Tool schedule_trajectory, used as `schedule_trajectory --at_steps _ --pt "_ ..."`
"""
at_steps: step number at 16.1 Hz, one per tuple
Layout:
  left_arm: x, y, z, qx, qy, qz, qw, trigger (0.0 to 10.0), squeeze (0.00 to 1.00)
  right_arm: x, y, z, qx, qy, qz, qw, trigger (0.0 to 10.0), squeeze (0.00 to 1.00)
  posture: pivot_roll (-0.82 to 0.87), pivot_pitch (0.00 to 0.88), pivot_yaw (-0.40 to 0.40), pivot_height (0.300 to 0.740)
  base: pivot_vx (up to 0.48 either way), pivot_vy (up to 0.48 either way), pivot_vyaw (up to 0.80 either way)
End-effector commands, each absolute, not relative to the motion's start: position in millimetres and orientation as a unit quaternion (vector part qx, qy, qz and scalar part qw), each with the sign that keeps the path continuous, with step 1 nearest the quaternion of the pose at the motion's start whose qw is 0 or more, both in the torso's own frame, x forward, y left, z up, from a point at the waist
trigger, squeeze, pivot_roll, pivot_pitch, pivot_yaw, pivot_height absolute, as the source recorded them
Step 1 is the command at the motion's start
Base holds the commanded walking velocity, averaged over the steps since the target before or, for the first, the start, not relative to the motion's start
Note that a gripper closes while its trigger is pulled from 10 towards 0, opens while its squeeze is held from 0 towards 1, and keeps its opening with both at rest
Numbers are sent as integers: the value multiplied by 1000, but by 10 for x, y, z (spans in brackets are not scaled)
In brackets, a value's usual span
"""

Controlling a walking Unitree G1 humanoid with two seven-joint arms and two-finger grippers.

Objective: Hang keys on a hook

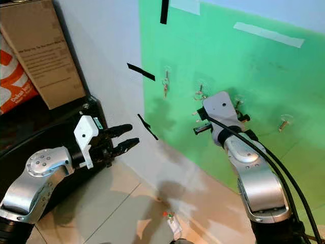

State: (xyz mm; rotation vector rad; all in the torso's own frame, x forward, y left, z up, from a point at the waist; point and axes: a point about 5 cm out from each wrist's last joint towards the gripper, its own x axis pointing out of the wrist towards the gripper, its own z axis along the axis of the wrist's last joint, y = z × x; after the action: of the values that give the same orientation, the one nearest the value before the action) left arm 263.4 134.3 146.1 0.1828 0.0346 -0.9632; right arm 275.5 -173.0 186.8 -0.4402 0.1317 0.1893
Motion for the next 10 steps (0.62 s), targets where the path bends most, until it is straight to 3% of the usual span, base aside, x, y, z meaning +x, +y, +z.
schedule_trajectory --at_steps 1,10 --pt "2642 1352 1465 94 21 -465 880 10000 0 2732 -1828 1902 -222 61 69 971 10000 0 5 0 6 740 0 0 0" --pt "2645 1329 1511 93 11 -468 879 10000 0 2726 -1598 1734 -192 77 100 973 10000 0 10 0 -5 740 0 0 0"
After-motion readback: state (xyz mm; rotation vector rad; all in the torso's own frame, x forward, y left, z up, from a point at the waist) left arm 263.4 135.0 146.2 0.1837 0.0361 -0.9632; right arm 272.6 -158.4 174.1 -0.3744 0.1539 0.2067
